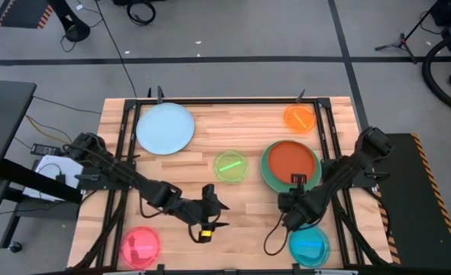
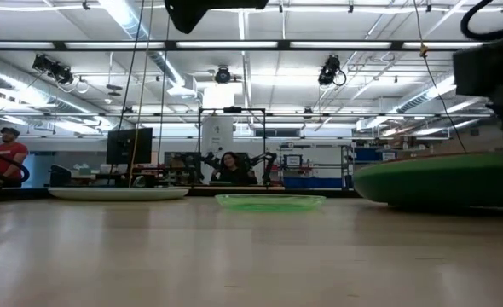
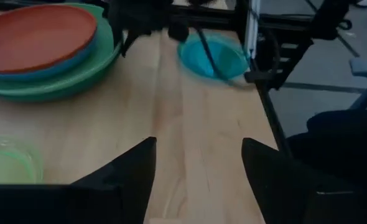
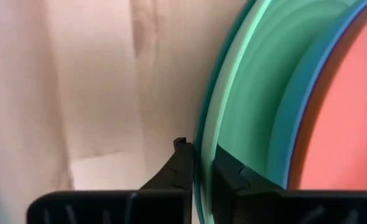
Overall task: Stack plastic plates
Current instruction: Stack the large pile of plates on the large sky blue plate
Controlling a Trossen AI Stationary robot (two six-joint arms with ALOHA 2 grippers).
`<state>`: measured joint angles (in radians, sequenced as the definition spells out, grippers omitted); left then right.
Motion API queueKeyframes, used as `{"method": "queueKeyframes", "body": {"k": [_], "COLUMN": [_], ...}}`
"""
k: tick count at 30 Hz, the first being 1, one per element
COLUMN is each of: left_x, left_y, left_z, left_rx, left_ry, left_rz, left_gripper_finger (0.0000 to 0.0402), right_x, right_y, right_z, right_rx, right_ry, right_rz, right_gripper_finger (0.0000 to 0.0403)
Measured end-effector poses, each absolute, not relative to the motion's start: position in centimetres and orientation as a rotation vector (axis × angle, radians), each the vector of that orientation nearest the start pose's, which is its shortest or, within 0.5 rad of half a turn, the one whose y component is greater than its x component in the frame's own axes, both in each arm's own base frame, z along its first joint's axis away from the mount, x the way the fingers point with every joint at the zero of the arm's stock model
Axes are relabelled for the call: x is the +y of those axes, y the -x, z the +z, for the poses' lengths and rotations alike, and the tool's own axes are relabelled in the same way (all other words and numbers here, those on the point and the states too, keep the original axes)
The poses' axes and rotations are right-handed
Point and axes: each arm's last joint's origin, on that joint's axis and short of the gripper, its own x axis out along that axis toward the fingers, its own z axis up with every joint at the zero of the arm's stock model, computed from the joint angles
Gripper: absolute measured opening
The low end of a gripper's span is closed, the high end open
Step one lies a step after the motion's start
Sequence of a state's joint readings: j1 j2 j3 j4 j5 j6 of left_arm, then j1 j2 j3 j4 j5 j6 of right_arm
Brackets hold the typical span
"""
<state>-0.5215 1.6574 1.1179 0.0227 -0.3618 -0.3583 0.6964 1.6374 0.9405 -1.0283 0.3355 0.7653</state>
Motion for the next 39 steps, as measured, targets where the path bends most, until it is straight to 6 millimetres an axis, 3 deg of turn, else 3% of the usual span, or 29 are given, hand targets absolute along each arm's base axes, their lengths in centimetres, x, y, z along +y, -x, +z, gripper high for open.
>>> {"method": "queueKeyframes", "body": {"k": [4,8,15,23,29,34,39], "left_x": [-16.7,-14.8,-10.5,-6.4,-5.5,-5.5,-5.0], "left_y": [-32.5,-33.0,-34.0,-35.0,-35.2,-35.3,-35.8], "left_z": [24.4,24.0,23.3,23.3,23.2,23.0,21.8], "left_rx": [0.49,0.526,0.599,0.628,0.646,0.655,0.71], "left_ry": [0.139,0.113,-0.017,-0.099,-0.109,-0.173,-0.263], "left_rz": [-0.012,0.093,0.26,0.295,0.283,0.261,0.247], "left_gripper_finger": [0.0236,0.0242,0.0259,0.026,0.0258,0.0247,0.0245], "right_x": [15.1,14.0,10.7,7.7,5.3,3.4,2.2], "right_y": [-19.3,-19.4,-21.0,-23.0,-23.7,-24.5,-25.0], "right_z": [17.8,19.2,20.3,20.7,21.6,22.1,22.1], "right_rx": [1.408,1.381,1.338,1.298,1.276,1.244,1.226], "right_ry": [0.295,0.351,0.357,0.508,0.555,0.488,0.5], "right_rz": [-0.181,-0.103,-0.196,-0.14,-0.102,-0.038,0.03], "right_gripper_finger": [0.0025,0.0025,0.0025,0.0025,0.0028,0.0027,0.0026]}}
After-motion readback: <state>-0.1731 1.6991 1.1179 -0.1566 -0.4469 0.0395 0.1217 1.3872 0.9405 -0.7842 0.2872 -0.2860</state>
